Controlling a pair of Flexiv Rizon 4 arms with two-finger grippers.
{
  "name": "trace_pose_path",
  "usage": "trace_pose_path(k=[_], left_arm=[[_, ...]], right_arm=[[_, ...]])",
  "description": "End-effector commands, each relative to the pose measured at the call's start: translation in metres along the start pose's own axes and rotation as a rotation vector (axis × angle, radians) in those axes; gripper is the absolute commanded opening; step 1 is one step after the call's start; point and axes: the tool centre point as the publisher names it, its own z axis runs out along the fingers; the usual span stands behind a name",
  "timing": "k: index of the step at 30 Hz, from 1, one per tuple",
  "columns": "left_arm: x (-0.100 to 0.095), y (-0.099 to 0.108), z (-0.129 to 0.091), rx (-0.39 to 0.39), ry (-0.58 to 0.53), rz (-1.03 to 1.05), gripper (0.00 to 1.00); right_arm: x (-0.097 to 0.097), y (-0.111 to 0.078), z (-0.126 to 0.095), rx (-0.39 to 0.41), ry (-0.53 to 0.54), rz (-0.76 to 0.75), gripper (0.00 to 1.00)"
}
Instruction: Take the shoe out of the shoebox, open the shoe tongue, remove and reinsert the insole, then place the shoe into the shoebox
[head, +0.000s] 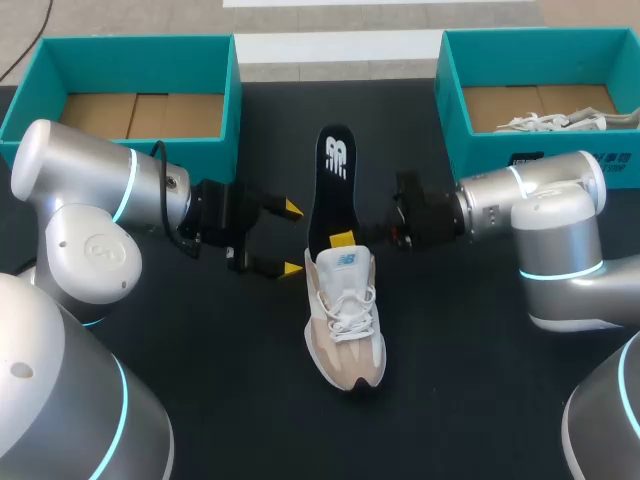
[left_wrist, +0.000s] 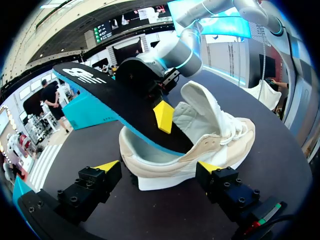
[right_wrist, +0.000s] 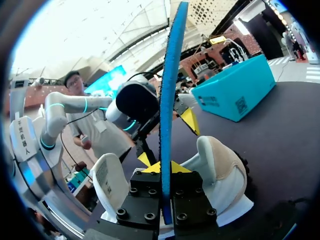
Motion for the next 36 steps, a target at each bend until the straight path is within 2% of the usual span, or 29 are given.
trace_pose_path(k=[1, 12, 16, 18, 21, 24, 30, 31, 33, 34, 36], left_arm=[[0.0, 0.0, 0.001, -0.003, 0.0, 0.0, 1.0], [0.0, 0.0, 0.001, -0.003, 0.0, 0.0, 1.0], [0.0, 0.0, 0.001, -0.003, 0.0, 0.0, 1.0], [0.0, 0.0, 0.001, -0.003, 0.0, 0.0, 1.0], [0.0, 0.0, 0.001, -0.003, 0.0, 0.0, 1.0], [0.0, 0.0, 0.001, -0.003, 0.0, 0.0, 1.0], [0.0, 0.0, 0.001, -0.003, 0.0, 0.0, 1.0], [0.0, 0.0, 0.001, -0.003, 0.0, 0.0, 1.0], [0.0, 0.0, 0.001, -0.003, 0.0, 0.0, 1.0], [0.0, 0.0, 0.001, -0.003, 0.0, 0.0, 1.0], [0.0, 0.0, 0.001, -0.003, 0.0, 0.0, 1.0]], right_arm=[[0.002, -0.009, 0.001, 0.013, -0.001, 0.02, 0.0], [0.008, -0.028, 0.006, 0.09, 0.02, 0.106, 0.0], [0.009, -0.022, 0.002, 0.09, 0.005, 0.102, 0.0], [0.008, -0.014, -0.002, 0.098, -0.008, 0.084, 0.25], [0.004, -0.003, -0.008, 0.104, -0.022, 0.06, 0.29], [-0.002, 0.009, -0.012, 0.12, -0.027, 0.039, 0.29], [-0.01, 0.018, -0.014, 0.131, -0.022, 0.022, 0.25], [-0.011, 0.018, -0.013, 0.134, -0.014, 0.02, 0.23], [-0.012, 0.016, -0.01, 0.141, -0.01, 0.027, 0.03], [-0.012, 0.015, -0.008, 0.141, -0.005, 0.029, 0.0], [-0.012, 0.01, -0.008, 0.148, -0.005, 0.041, 0.0]])
